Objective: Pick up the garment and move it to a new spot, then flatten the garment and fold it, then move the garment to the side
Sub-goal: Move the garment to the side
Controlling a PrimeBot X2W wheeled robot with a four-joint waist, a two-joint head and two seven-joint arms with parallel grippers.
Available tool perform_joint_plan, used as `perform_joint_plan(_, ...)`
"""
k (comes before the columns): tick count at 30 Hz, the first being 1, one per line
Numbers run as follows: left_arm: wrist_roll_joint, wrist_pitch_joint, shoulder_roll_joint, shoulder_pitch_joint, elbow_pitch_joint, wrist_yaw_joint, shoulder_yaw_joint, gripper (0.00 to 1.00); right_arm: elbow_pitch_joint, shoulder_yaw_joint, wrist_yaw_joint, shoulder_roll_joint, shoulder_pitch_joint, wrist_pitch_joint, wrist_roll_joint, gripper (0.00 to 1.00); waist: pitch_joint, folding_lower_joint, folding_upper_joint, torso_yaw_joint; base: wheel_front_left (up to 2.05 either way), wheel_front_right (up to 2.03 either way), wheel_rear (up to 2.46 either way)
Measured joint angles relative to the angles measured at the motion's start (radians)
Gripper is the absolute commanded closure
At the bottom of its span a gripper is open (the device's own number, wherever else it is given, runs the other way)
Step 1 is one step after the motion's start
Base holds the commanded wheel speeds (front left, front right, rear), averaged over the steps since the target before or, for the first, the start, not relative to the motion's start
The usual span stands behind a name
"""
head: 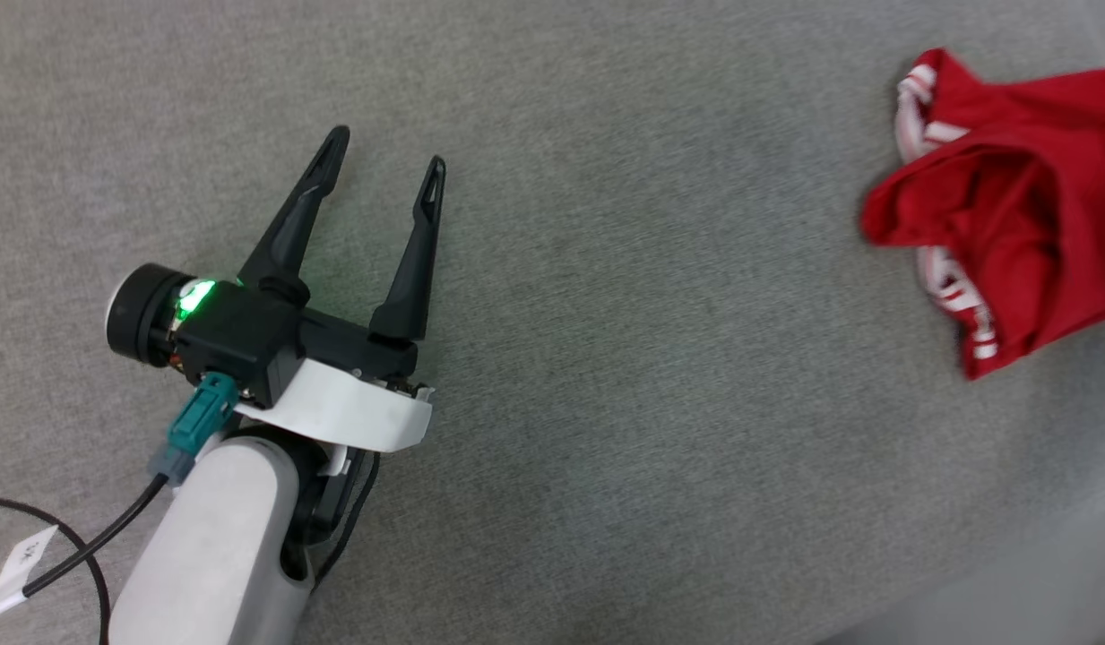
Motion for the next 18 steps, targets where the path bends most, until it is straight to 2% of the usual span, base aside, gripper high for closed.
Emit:
perform_joint_plan(2,0.004,0.012,0.006,-0.011,-0.014,0.0,-0.001,0.0,0.044,-0.034,0.0,-0.012,-0.039,-0.028,-0.032,1.0,0.026,0.0,0.0,0.012,0.0,0.0,0.0)
perform_joint_plan(5,0.007,0.021,0.013,-0.016,-0.028,0.004,0.001,0.0,0.093,-0.069,0.0,0.004,-0.082,-0.077,-0.076,1.0,0.062,0.0,0.0,0.026,0.0,0.0,0.0)
perform_joint_plan(6,0.007,0.024,0.016,-0.016,-0.031,0.004,0.002,0.0,0.109,-0.08,0.0,0.015,-0.088,-0.097,-0.088,0.71,0.072,0.0,0.0,0.03,0.0,0.0,0.0)
perform_joint_plan(7,0.007,0.024,0.018,-0.016,-0.032,0.005,0.002,0.0,0.126,-0.095,0.0,0.025,-0.094,-0.118,-0.1,0.0,0.081,0.0,0.0,0.033,0.0,0.0,0.0)
perform_joint_plan(9,0.004,0.022,0.019,-0.016,-0.023,0.009,0.0,0.0,0.193,-0.154,-0.001,0.061,-0.106,-0.191,-0.15,0.0,0.085,0.0,0.0,0.039,0.0,0.0,0.0)
perform_joint_plan(11,0.002,0.016,0.017,-0.014,-0.011,0.009,-0.002,0.0,0.224,-0.19,-0.001,0.07,-0.106,-0.213,-0.165,0.0,0.072,0.0,0.0,0.038,0.0,0.0,0.0)
perform_joint_plan(18,-0.03,-0.039,-0.009,0.024,0.056,0.01,-0.008,0.0,0.279,-0.278,0.0,0.072,-0.033,-0.32,-0.17,0.0,-0.014,-0.0001,0.0,0.041,0.0,0.0,0.0)
